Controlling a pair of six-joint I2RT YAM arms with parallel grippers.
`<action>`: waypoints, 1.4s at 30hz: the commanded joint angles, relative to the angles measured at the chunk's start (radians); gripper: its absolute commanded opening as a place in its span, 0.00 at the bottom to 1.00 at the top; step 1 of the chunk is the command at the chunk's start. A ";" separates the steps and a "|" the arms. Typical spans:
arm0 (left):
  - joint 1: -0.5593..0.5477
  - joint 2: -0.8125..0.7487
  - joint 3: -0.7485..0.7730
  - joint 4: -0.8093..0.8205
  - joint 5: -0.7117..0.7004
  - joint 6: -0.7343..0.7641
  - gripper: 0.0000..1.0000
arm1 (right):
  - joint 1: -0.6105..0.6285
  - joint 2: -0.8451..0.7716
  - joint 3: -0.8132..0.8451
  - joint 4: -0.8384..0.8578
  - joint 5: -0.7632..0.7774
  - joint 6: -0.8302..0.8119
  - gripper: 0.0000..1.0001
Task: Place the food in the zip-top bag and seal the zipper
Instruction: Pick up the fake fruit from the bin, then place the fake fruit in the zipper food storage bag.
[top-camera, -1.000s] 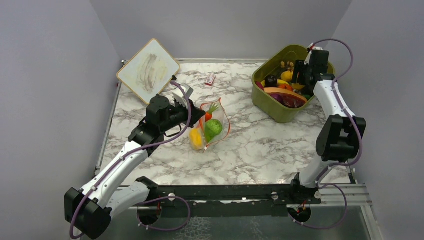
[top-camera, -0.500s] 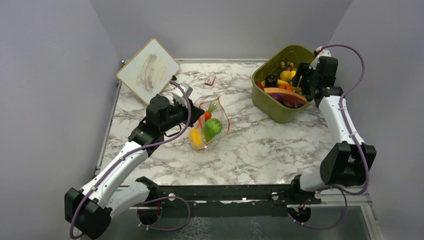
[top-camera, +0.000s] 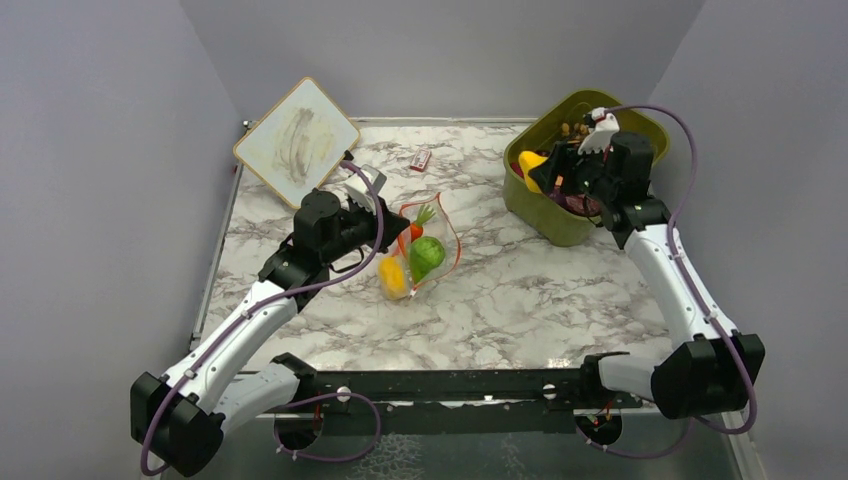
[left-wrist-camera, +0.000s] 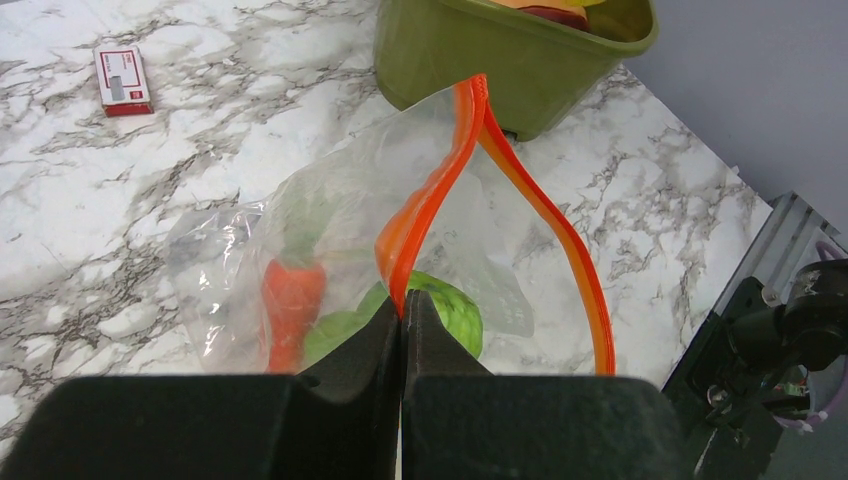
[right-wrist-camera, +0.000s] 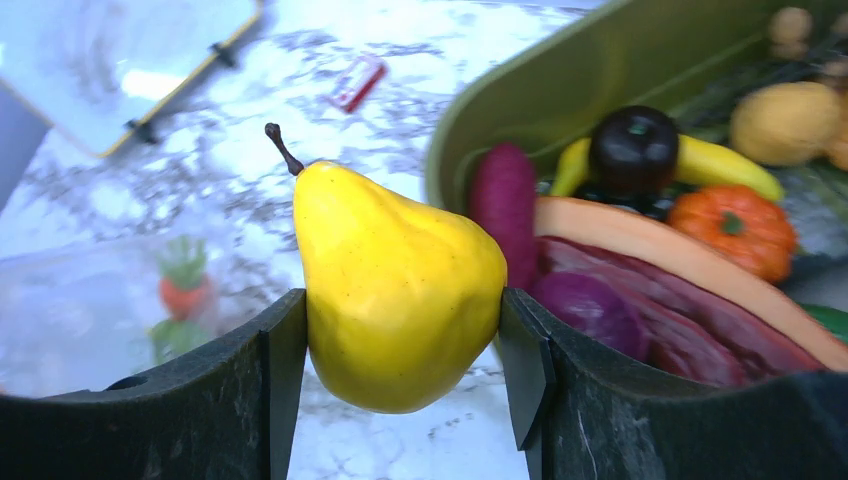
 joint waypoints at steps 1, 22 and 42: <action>0.006 0.000 -0.001 0.038 0.005 -0.010 0.00 | 0.072 -0.064 -0.032 0.087 -0.168 0.016 0.45; 0.006 0.027 0.006 0.031 0.036 -0.019 0.00 | 0.433 -0.144 -0.185 0.372 -0.398 0.356 0.44; 0.006 0.028 0.069 0.079 0.067 -0.117 0.00 | 0.543 0.026 -0.054 0.039 -0.080 0.367 0.43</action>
